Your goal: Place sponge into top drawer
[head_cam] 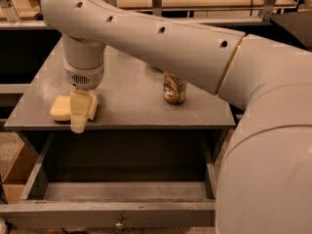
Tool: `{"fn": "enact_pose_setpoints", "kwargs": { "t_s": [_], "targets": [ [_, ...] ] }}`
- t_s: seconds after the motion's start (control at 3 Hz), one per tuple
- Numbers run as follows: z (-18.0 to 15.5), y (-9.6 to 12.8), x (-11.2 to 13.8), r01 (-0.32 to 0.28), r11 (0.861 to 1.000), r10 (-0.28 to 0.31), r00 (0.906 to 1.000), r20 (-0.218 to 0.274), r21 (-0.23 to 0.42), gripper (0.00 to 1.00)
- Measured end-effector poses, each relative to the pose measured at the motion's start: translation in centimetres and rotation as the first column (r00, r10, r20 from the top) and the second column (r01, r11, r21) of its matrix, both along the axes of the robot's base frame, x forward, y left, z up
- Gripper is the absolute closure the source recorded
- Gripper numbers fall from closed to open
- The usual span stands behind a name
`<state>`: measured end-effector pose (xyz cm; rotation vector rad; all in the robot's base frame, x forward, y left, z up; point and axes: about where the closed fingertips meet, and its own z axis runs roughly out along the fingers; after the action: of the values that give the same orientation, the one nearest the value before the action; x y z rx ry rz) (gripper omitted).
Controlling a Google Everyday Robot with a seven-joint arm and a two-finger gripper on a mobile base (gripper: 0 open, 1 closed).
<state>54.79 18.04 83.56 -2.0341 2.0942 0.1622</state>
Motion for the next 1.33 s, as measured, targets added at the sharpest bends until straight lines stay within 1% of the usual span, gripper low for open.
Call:
{"fn": "enact_pose_setpoints", "kwargs": {
  "t_s": [0.33, 0.67, 1.33],
  "targets": [
    [-0.3, 0.0, 0.0, 0.007, 1.000, -0.007, 1.0000, 0.004, -0.001, 0.16],
    [0.0, -0.1, 0.1, 0.013, 1.000, -0.013, 0.9998, 0.016, 0.002, 0.39],
    [2.4, -0.5, -0.3, 0.007, 1.000, -0.009, 0.9984, 0.056, 0.028, 0.87]
  ]
}}
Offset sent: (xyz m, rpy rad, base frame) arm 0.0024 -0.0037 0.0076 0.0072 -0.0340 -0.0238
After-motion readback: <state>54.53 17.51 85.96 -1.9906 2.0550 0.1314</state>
